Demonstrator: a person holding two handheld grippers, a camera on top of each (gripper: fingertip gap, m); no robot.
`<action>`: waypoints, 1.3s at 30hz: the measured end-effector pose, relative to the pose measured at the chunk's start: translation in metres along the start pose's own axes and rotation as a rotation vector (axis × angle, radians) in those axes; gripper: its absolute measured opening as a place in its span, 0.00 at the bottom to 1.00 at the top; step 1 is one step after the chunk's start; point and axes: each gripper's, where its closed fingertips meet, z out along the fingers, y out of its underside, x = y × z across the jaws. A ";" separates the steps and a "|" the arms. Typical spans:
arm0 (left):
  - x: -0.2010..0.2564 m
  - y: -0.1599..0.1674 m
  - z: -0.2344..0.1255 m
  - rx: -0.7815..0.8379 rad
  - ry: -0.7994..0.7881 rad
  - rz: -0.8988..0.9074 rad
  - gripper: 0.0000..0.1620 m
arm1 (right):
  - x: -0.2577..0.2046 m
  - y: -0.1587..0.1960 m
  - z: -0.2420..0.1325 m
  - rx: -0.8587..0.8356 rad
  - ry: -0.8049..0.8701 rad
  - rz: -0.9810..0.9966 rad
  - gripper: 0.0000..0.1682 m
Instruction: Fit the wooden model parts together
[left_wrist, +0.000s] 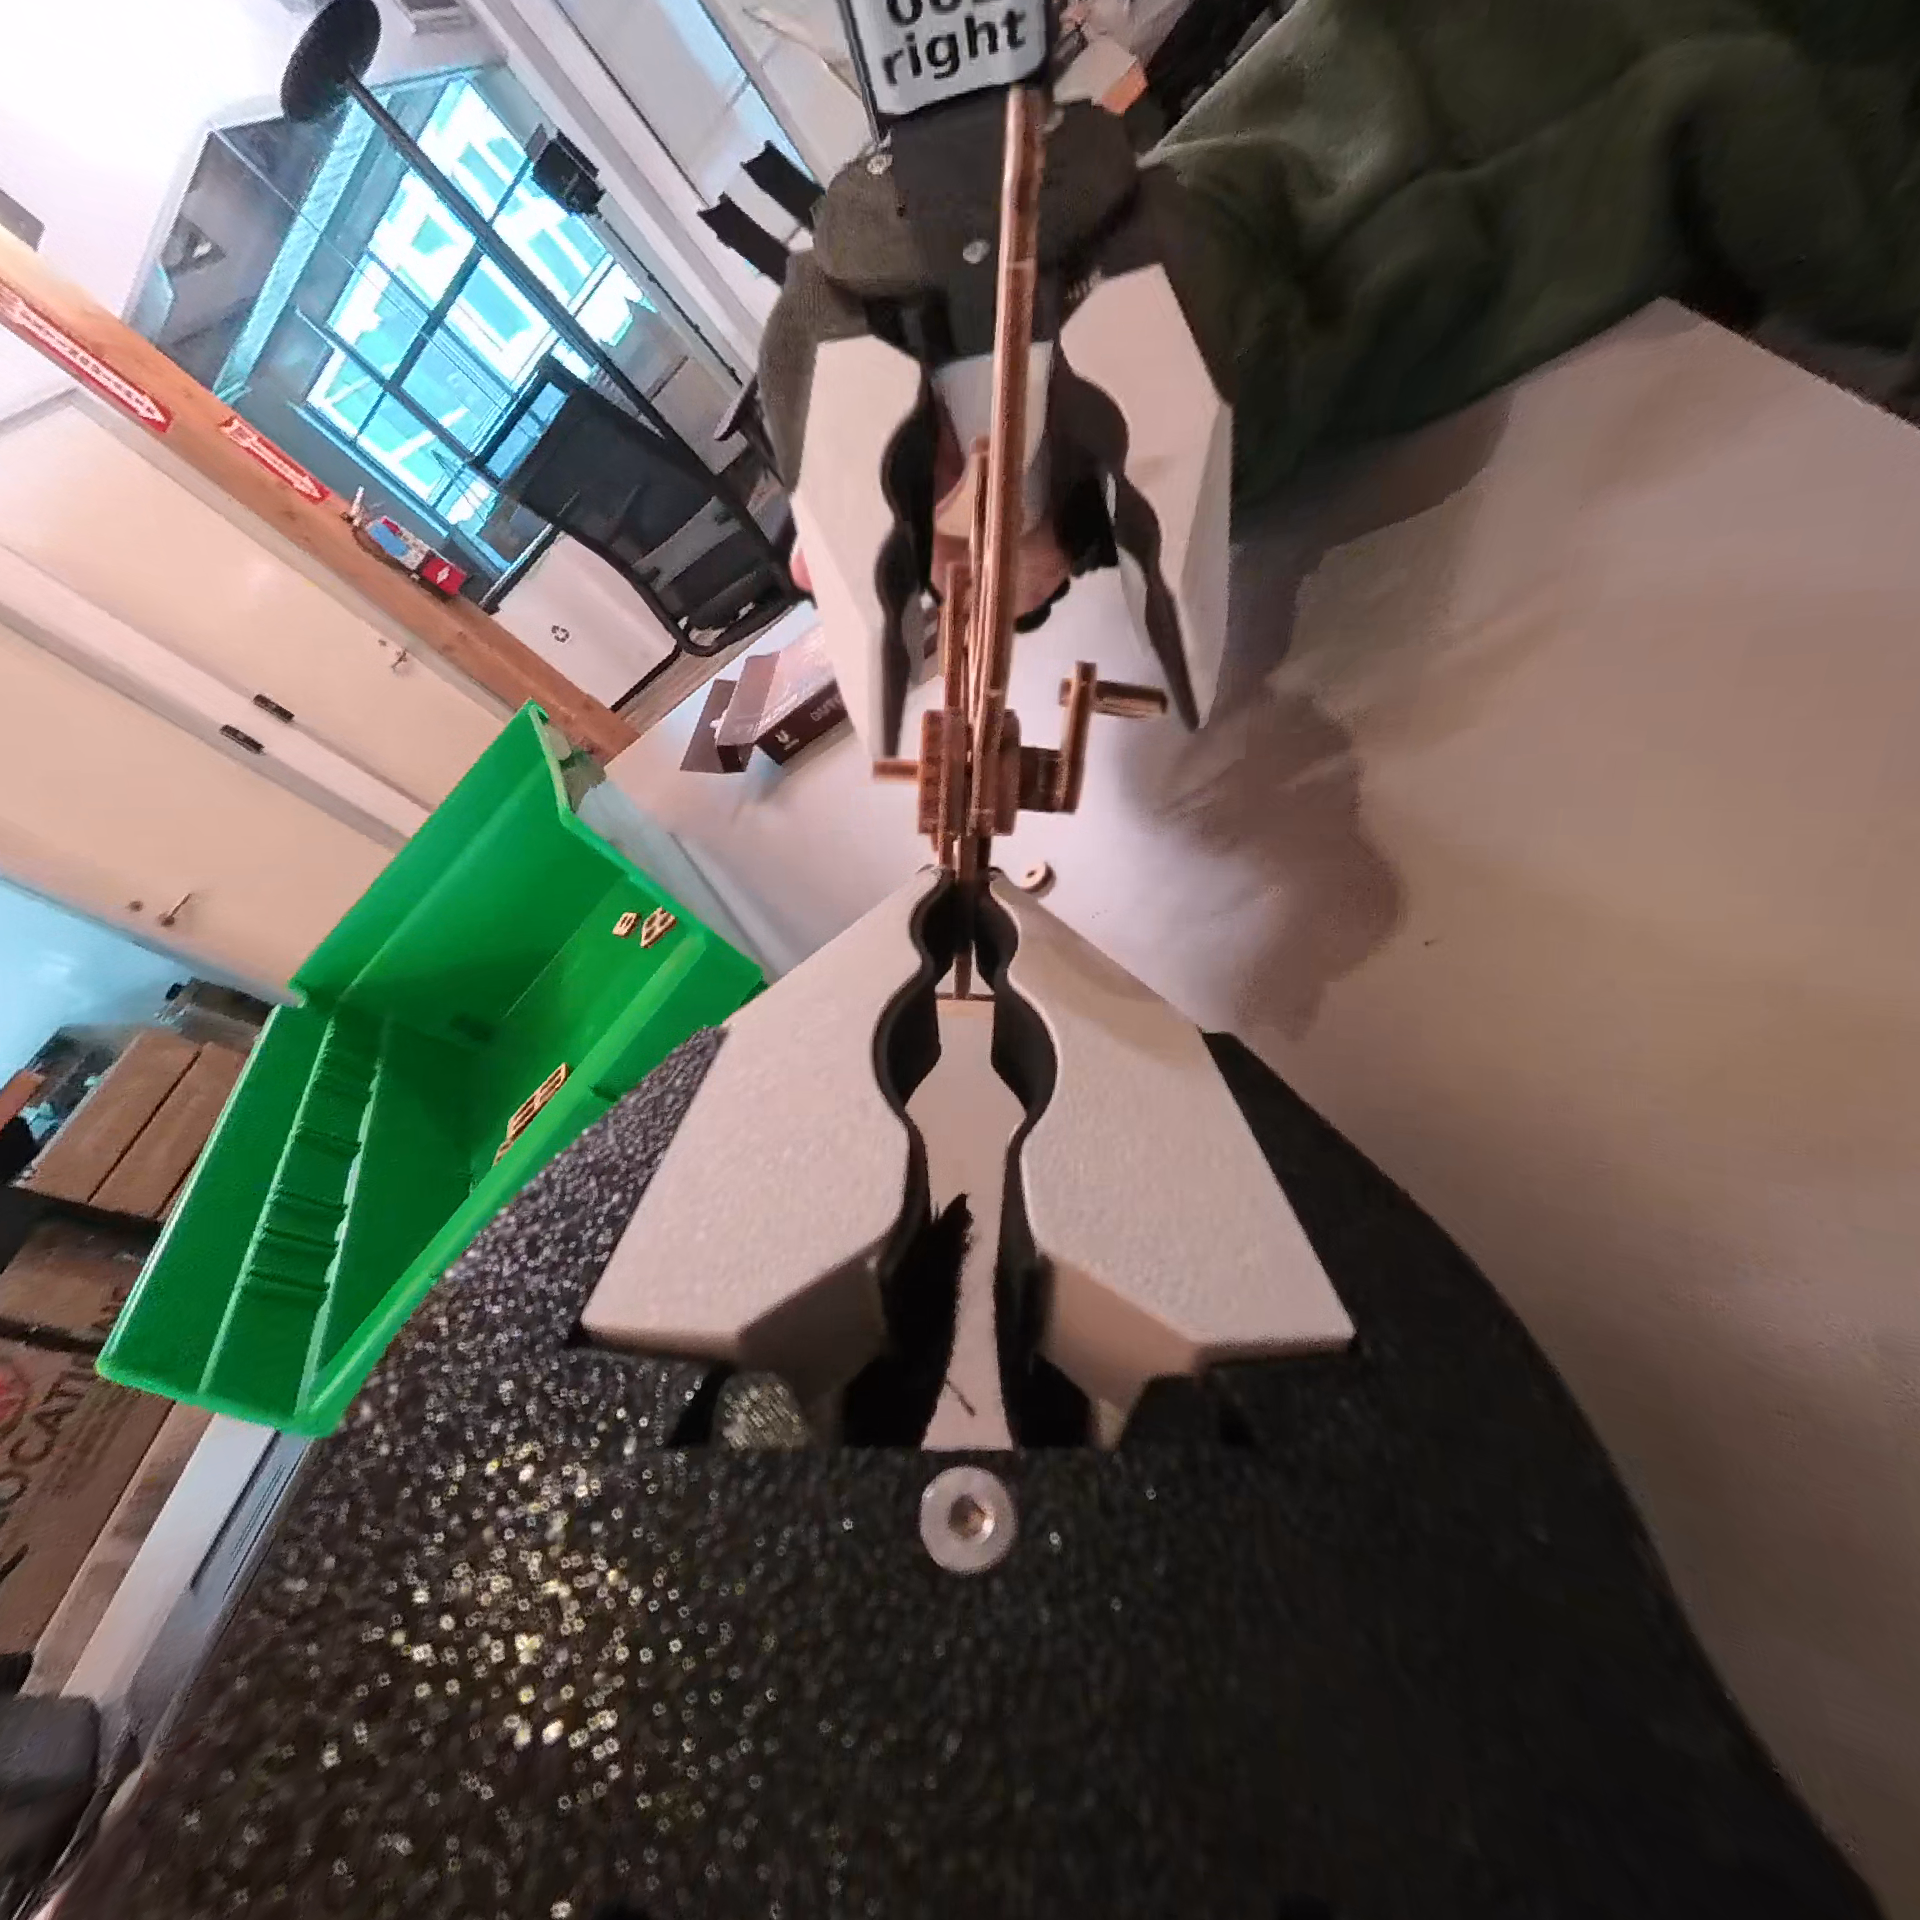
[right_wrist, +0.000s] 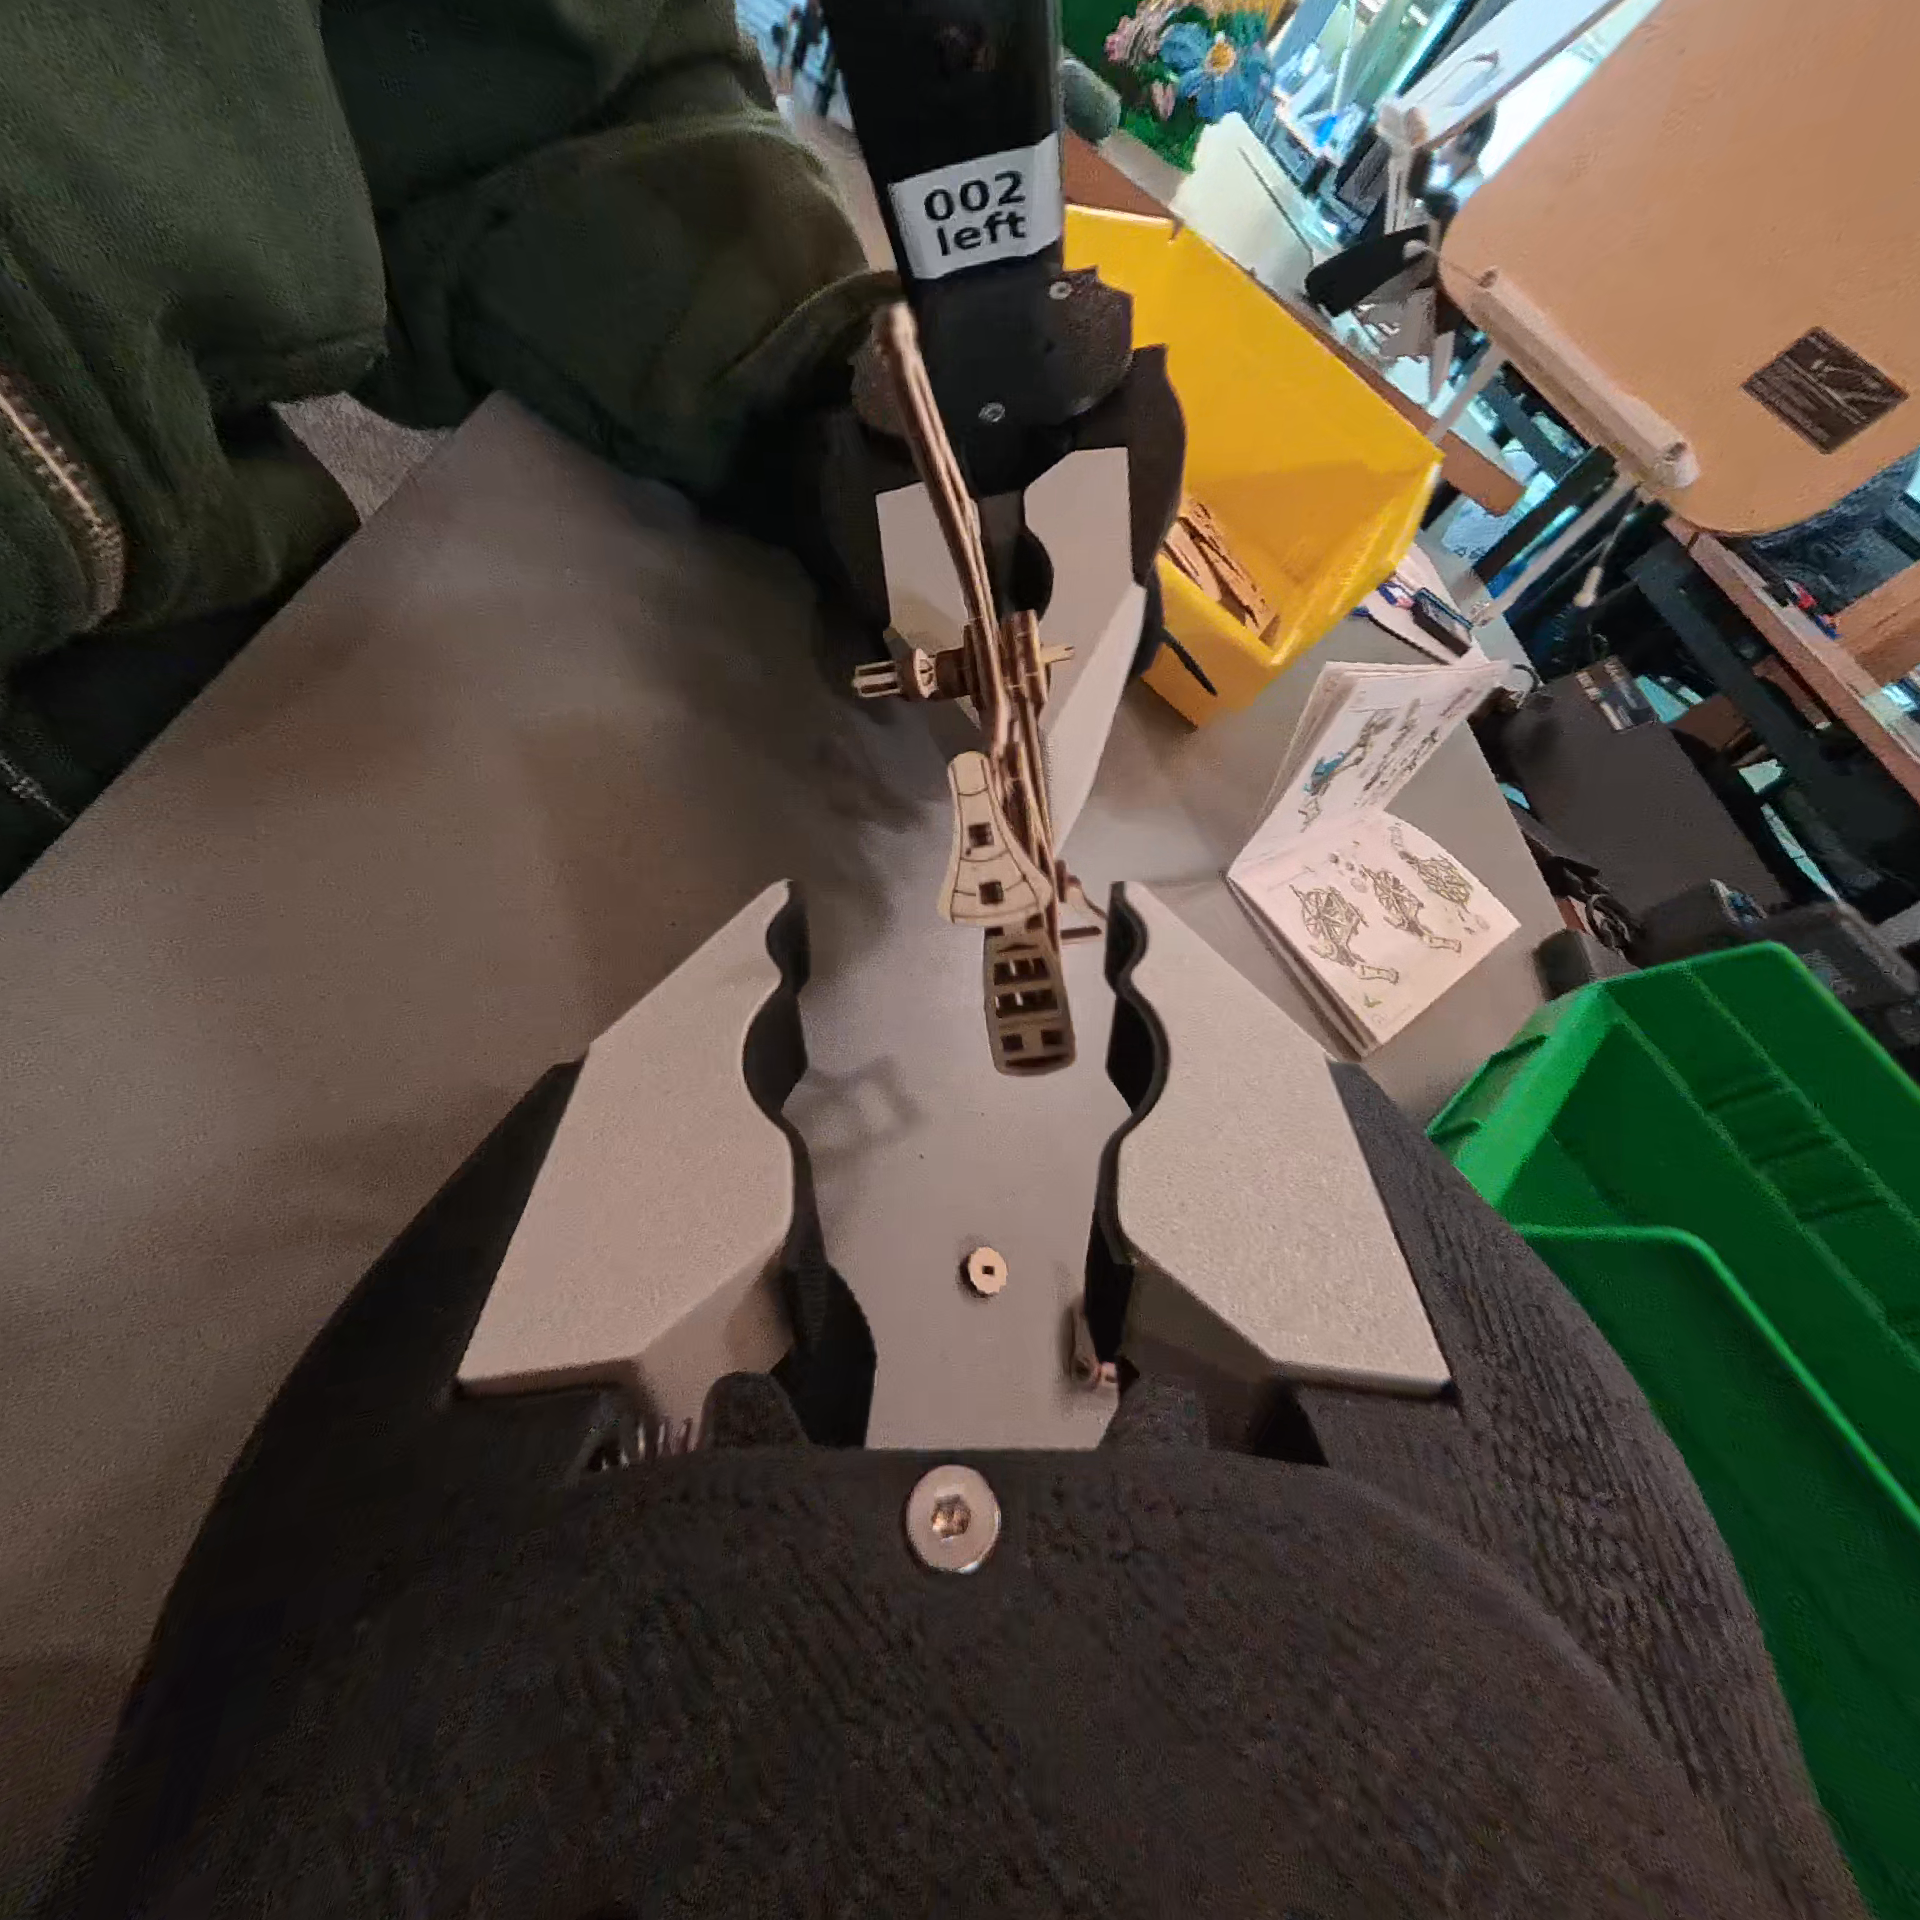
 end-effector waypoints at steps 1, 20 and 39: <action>0.001 0.000 0.000 0.000 0.003 0.004 0.00 | -0.001 0.001 0.003 -0.008 0.001 -0.008 0.31; 0.015 -0.004 0.001 0.023 0.081 0.019 0.00 | -0.005 0.006 0.008 -0.036 0.025 -0.089 0.09; 0.027 -0.005 0.001 0.021 0.131 0.060 0.01 | -0.013 0.009 0.007 -0.104 -0.015 -0.104 0.05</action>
